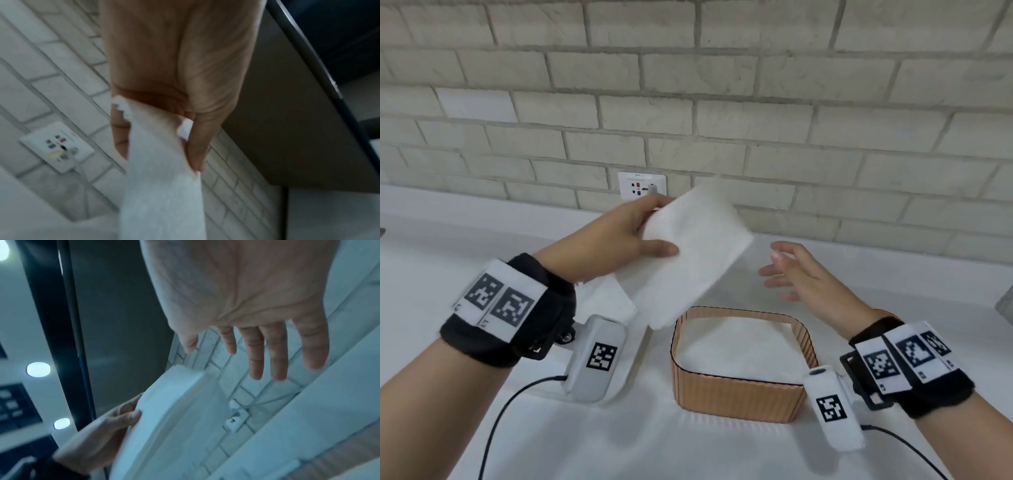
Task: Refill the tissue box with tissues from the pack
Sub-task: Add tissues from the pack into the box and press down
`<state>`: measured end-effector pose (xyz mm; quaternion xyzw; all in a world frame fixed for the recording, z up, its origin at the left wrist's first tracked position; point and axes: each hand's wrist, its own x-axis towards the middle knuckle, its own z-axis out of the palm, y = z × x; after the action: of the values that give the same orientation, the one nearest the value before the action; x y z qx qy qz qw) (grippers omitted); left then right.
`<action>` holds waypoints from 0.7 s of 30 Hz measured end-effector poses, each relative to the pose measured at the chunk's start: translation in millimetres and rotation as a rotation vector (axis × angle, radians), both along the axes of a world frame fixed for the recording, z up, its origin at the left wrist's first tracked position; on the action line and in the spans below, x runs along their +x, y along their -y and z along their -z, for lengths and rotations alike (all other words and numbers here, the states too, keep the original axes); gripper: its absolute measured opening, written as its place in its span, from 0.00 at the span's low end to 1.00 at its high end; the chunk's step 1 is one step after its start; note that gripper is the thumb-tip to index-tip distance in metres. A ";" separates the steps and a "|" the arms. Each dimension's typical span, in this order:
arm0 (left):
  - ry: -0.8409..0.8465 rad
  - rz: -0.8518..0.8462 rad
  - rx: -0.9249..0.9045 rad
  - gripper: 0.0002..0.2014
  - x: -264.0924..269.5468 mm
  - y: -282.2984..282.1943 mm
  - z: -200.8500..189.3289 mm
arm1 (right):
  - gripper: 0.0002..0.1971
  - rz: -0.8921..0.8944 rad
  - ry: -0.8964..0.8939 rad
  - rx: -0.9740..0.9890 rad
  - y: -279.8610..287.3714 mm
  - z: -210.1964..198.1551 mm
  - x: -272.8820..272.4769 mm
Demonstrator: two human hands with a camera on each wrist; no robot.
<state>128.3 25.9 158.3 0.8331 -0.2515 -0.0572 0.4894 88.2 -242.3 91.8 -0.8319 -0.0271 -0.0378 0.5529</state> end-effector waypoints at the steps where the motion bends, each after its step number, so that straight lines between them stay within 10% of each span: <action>1: -0.030 0.053 -0.039 0.20 -3.9 7.7 -1.1 | 0.27 -0.044 -0.051 0.127 -4.0 -2.8 -0.9; 10: -0.078 0.150 -0.006 0.32 0.9 41.0 31.4 | 0.23 -0.022 0.026 0.562 1.6 -15.2 -6.3; 16: -0.288 -0.157 -0.444 0.46 5.7 42.7 79.2 | 0.16 0.052 0.147 0.602 2.5 -20.9 -7.0; 21: -0.552 0.114 -0.702 0.45 -3.2 52.1 102.5 | 0.18 -0.010 0.215 0.682 -3.8 -26.2 -7.7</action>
<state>125.1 -26.2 55.8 0.5548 -0.1613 -0.2152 0.7873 80.4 -238.5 118.0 -0.5906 -0.0748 -0.1292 0.7930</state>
